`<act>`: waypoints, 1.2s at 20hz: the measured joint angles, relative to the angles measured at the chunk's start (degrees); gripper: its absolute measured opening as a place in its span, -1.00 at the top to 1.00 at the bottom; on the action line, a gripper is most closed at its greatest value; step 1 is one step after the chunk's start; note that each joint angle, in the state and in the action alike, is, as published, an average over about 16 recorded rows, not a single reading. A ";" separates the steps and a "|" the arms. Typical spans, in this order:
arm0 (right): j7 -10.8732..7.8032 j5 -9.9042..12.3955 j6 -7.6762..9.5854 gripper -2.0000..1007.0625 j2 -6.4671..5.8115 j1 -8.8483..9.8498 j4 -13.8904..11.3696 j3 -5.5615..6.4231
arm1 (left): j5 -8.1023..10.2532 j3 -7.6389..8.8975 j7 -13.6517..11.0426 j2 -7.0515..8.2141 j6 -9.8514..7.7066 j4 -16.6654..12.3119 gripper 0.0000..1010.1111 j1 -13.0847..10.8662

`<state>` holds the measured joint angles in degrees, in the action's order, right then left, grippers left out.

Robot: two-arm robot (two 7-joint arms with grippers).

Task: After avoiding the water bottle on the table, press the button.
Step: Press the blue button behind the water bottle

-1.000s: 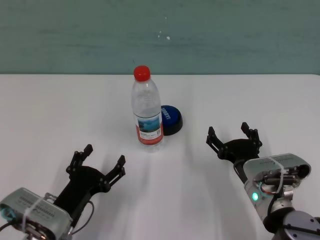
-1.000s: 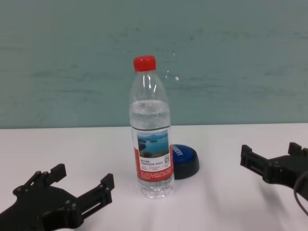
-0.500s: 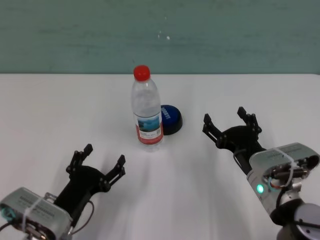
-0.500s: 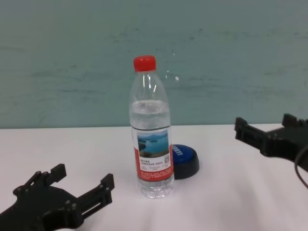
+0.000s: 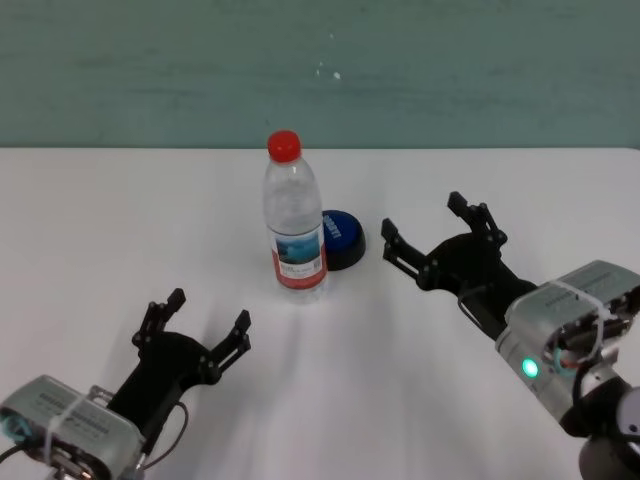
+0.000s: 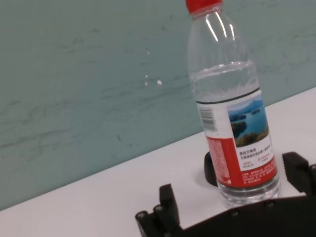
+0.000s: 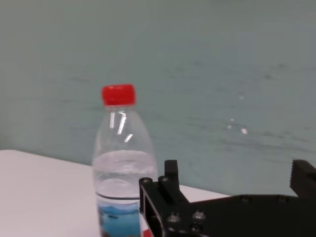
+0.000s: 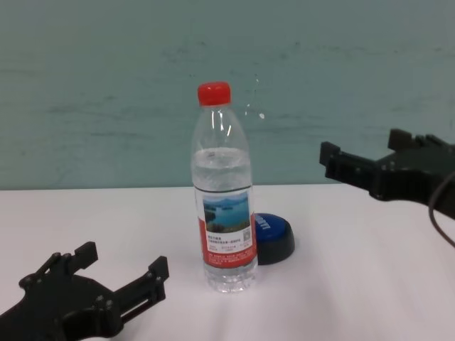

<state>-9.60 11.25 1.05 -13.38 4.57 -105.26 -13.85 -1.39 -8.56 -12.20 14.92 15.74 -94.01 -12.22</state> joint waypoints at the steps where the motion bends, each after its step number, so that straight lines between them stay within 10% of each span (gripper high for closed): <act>1: -0.66 0.10 0.42 -0.99 -0.42 0.18 -0.69 0.04 | 0.00 0.00 0.00 0.00 0.00 0.00 -0.98 0.00; 15: -5.90 2.13 4.63 -0.99 -6.54 4.31 -7.44 1.07 | 0.00 0.00 0.00 0.00 0.00 0.00 -0.98 0.00; 24: -6.57 3.45 4.85 -0.99 -8.15 6.04 -7.21 0.92 | 0.00 0.00 0.00 0.00 0.00 0.00 -0.98 0.00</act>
<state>-16.17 14.70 5.91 -21.52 10.61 -112.47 -12.93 -1.39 -8.56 -12.20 14.92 15.75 -94.01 -12.22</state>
